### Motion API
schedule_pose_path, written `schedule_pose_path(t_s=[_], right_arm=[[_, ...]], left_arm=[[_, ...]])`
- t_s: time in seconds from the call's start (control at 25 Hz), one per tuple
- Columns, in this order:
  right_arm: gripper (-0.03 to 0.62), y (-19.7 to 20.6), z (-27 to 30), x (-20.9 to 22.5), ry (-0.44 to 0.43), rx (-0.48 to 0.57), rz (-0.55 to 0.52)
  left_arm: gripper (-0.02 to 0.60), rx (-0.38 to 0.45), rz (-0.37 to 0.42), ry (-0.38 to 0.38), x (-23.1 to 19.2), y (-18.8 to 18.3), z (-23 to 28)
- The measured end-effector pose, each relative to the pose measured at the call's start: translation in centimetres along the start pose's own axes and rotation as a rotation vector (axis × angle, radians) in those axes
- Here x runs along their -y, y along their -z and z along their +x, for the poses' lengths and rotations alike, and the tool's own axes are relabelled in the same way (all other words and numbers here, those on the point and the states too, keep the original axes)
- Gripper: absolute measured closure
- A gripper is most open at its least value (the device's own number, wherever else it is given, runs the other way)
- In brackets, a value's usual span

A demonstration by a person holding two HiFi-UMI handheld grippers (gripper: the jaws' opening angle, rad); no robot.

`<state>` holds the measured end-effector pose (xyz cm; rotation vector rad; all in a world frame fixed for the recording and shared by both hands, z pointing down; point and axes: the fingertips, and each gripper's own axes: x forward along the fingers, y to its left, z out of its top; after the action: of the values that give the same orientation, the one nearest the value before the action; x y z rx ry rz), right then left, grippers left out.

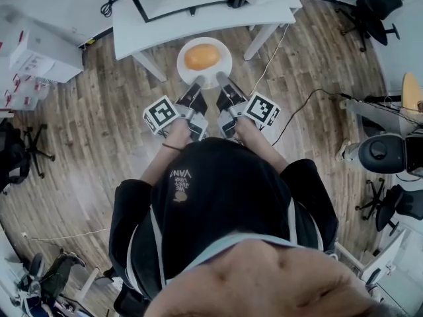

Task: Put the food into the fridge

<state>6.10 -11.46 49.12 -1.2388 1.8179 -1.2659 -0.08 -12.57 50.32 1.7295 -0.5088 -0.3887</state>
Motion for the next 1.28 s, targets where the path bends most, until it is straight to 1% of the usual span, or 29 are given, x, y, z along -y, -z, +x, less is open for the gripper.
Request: schedule_pose_path(t_s=[0.44, 0.68, 0.92, 1.28], right_arm=[[0.572, 0.02, -0.35, 0.19, 0.021, 0.025, -0.008], [0.572, -0.10, -0.34, 0.42, 0.021, 0.020, -0.011], [0.572, 0.06, 0.00, 0.18, 0.023, -0.010, -0.015], [0.572, -0.36, 0.27, -0.48, 0.014, 0.004, -0.018]], left_arm=[[0.549, -0.035, -0.008, 0.004, -0.38, 0.28, 0.16], [0.549, -0.031, -0.009, 0.018, -0.43, 0.36, 0.37], [0.549, -0.012, -0.029, 0.003, -0.38, 0.16, 0.06], [0.549, -0.021, -0.011, 0.006, 0.29, -0.33, 0.29]])
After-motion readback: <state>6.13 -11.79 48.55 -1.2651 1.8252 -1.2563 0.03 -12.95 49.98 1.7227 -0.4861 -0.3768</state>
